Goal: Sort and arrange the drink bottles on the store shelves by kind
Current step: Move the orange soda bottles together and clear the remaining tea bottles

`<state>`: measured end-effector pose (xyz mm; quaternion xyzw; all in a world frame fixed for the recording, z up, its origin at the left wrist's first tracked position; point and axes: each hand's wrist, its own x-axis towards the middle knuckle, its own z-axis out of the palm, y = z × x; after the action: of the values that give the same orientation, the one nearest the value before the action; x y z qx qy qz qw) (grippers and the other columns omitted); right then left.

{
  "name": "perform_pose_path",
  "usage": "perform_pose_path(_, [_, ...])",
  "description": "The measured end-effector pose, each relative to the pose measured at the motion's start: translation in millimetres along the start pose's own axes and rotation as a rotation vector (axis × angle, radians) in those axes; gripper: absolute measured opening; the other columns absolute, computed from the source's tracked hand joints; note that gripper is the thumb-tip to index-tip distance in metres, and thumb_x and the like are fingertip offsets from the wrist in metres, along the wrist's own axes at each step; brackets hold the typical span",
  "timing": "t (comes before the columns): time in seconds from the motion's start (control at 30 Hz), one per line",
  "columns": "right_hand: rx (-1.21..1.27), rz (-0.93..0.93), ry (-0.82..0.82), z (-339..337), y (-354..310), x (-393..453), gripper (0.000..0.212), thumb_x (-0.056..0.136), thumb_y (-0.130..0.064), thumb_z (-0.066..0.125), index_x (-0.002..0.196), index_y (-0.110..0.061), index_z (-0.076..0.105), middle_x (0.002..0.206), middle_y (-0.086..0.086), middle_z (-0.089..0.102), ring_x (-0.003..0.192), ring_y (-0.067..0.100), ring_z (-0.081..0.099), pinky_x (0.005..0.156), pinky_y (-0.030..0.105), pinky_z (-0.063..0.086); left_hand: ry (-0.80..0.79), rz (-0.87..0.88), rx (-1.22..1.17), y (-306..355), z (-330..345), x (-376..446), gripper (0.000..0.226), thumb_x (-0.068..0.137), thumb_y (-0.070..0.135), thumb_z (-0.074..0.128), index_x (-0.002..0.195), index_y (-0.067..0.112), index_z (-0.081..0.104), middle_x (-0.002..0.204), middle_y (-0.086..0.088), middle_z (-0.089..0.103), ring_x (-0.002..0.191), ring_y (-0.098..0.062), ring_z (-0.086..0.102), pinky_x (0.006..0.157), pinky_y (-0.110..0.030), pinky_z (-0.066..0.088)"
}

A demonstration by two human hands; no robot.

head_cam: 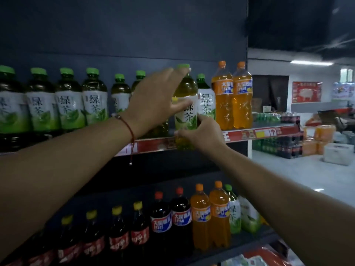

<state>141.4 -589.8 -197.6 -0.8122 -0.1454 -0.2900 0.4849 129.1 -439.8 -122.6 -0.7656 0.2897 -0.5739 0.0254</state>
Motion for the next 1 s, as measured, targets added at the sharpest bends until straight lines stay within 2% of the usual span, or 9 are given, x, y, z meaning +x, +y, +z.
perform_pose_path(0.07, [-0.013,0.065,0.034,8,-2,26,0.024,0.075,-0.032,0.083,0.082,-0.028,0.060,0.081,-0.009,0.067,0.073,0.005,0.064,0.058,0.022,0.050,-0.009,0.057,0.087,-14,18,15,0.069,0.087,0.058,0.059,0.142,0.021,0.041,0.118,-0.004,0.061,0.103,-0.020,0.058,0.081,-0.032,0.048])
perform_pose_path(0.13, [-0.043,0.115,0.074,14,-1,51,0.025,0.078,-0.033,0.080,0.087,-0.021,0.060,0.083,-0.004,0.065,0.070,0.007,0.060,0.053,0.022,0.045,-0.065,0.095,0.180,-26,41,28,0.082,0.082,0.065,0.059,0.146,0.020,0.035,0.116,-0.003,0.060,0.103,-0.020,0.057,0.086,-0.037,0.049])
perform_pose_path(0.3, [-0.139,0.109,0.137,29,11,86,0.021,0.083,-0.029,0.075,0.090,-0.020,0.057,0.081,-0.003,0.060,0.067,0.009,0.054,0.048,0.023,0.037,-0.205,0.038,0.268,-49,87,34,0.111,0.075,0.075,0.059,0.156,0.016,0.012,0.138,-0.009,0.051,0.127,-0.027,0.048,0.110,-0.043,0.037])
perform_pose_path(0.37, [-0.152,0.085,0.178,39,17,94,0.022,0.084,-0.031,0.074,0.092,-0.019,0.057,0.089,-0.001,0.062,0.077,0.015,0.059,0.054,0.025,0.045,-0.250,0.017,0.269,-57,96,38,0.111,0.076,0.075,0.058,0.156,0.016,0.009,0.145,-0.010,0.047,0.133,-0.029,0.043,0.113,-0.043,0.033])
perform_pose_path(0.43, [-0.179,0.057,0.211,47,22,98,0.029,0.084,-0.032,0.073,0.102,-0.015,0.059,0.102,0.001,0.058,0.085,0.017,0.058,0.072,0.030,0.054,-0.291,-0.004,0.248,-63,100,41,0.111,0.076,0.075,0.058,0.157,0.017,0.008,0.147,-0.010,0.045,0.135,-0.029,0.042,0.113,-0.043,0.032])
perform_pose_path(0.5, [-0.259,0.031,0.216,50,24,98,0.039,0.085,-0.034,0.072,0.114,-0.013,0.057,0.108,0.003,0.052,0.091,0.019,0.054,0.083,0.034,0.051,-0.321,-0.030,0.237,-67,105,43,0.111,0.077,0.074,0.058,0.157,0.017,0.007,0.148,-0.010,0.044,0.136,-0.029,0.041,0.112,-0.044,0.033])
perform_pose_path(0.73, [-0.343,-0.016,0.149,48,27,91,0.054,0.083,-0.032,0.075,0.128,-0.013,0.051,0.122,0.007,0.055,0.111,0.024,0.056,0.095,0.038,0.047,-0.347,-0.083,0.202,-64,112,37,0.104,0.083,0.067,0.057,0.158,0.020,0.001,0.160,-0.012,0.026,0.146,-0.031,0.026,0.116,-0.045,0.026])
perform_pose_path(0.83, [-0.393,-0.064,0.015,32,27,86,0.058,0.083,-0.031,0.075,0.132,-0.015,0.048,0.125,0.006,0.054,0.114,0.024,0.056,0.098,0.040,0.049,-0.334,-0.101,0.218,-57,108,33,0.097,0.085,0.064,0.057,0.157,0.022,0.008,0.159,-0.012,0.027,0.146,-0.031,0.026,0.116,-0.047,0.026])
perform_pose_path(1.0, [-0.779,-0.209,-0.105,-19,21,82,0.057,0.086,-0.035,0.069,0.136,-0.020,0.047,0.132,0.006,0.050,0.114,0.024,0.056,0.093,0.038,0.051,-0.225,-0.114,0.174,-32,101,20,0.078,0.084,0.056,0.063,0.148,0.024,0.034,0.148,-0.012,0.042,0.135,-0.030,0.041,0.110,-0.046,0.035])
